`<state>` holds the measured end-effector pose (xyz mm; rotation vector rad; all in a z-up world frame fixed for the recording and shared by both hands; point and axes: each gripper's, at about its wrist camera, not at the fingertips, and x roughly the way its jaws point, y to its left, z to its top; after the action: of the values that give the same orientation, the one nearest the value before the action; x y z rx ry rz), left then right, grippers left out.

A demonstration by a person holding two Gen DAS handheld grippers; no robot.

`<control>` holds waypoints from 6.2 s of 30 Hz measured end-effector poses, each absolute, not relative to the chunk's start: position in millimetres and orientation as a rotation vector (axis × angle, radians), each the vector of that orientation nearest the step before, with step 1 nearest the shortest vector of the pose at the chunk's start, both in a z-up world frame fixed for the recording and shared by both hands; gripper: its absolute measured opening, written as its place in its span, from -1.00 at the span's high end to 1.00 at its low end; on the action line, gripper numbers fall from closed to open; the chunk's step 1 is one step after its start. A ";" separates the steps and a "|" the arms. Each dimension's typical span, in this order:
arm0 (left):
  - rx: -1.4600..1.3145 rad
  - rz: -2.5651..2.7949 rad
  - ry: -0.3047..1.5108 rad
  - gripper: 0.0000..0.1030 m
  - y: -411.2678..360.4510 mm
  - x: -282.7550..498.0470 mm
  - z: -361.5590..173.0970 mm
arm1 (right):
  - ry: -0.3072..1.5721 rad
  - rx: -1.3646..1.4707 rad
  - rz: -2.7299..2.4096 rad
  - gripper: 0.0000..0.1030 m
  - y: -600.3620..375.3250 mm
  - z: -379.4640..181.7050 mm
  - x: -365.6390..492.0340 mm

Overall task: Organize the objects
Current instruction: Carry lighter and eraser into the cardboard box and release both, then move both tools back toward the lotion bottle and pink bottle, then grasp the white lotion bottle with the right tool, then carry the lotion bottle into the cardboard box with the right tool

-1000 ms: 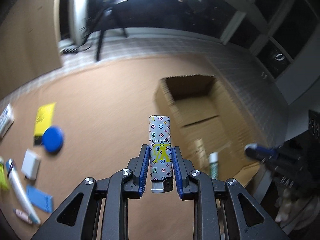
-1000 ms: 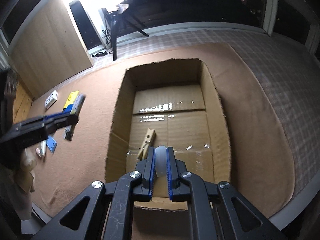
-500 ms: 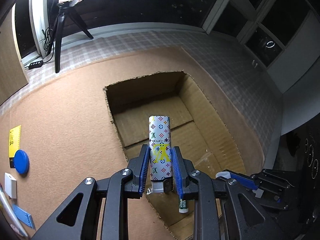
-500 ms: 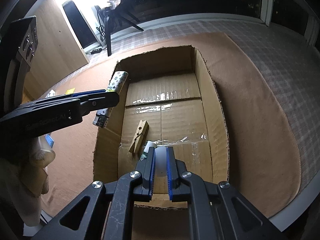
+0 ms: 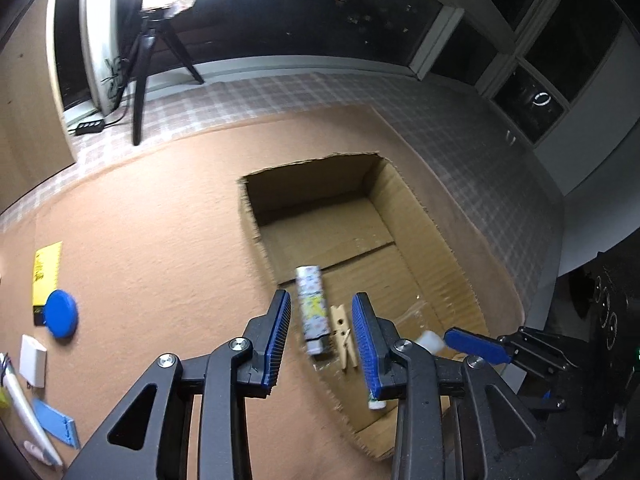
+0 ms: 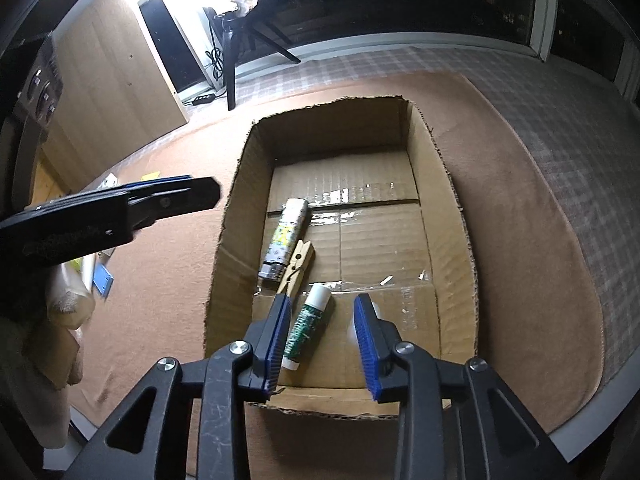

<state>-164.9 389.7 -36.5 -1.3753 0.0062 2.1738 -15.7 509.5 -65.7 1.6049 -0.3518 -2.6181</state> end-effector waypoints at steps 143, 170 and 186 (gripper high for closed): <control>-1.710 2.139 -0.517 0.26 24.3 -13.0 -142.4 | -0.318 1.674 -2.036 0.39 233.0 -120.8 -30.7; -1.681 2.095 -0.387 0.11 82.2 -5.9 -149.2 | -0.403 1.683 -1.897 0.34 201.4 -142.2 -8.4; -1.540 2.066 -0.320 0.11 136.5 -16.5 -99.4 | -0.435 1.582 -2.127 0.35 282.7 -88.2 -9.0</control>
<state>-16.5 136.5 -99.4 -1.5403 -0.3196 2.0659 -9.0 282.7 -88.2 1.5820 -0.4352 -2.1270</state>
